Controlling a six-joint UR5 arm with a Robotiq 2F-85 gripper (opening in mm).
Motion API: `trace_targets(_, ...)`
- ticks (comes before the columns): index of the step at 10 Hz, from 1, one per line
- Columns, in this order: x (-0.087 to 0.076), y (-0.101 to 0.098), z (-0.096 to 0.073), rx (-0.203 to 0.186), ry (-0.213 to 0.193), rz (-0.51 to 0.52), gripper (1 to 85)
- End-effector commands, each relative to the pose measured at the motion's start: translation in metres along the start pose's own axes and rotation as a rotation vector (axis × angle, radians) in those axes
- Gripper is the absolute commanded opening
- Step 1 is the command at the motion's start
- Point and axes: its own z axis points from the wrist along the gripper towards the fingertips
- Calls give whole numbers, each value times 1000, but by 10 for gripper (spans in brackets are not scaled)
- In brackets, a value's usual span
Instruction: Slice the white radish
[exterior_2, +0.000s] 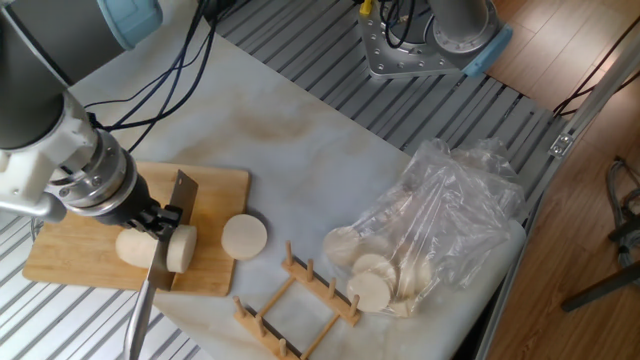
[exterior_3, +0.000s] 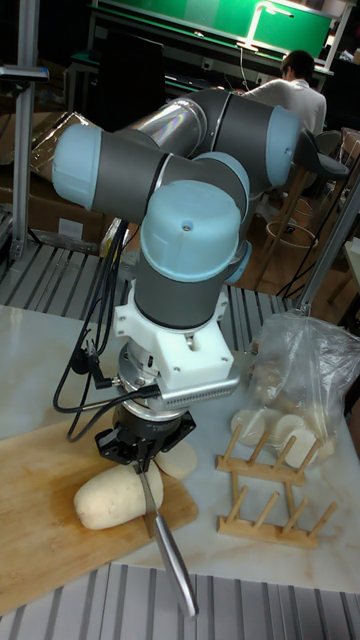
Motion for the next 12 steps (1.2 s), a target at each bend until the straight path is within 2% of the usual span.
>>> trace_targets(1, 18, -1, 1, 5, 40, 2, 13)
trace_targets(4, 21, 3, 7, -2, 49, 3, 13)
trace_targets(12, 26, -3, 10, -7, 52, -9, 13)
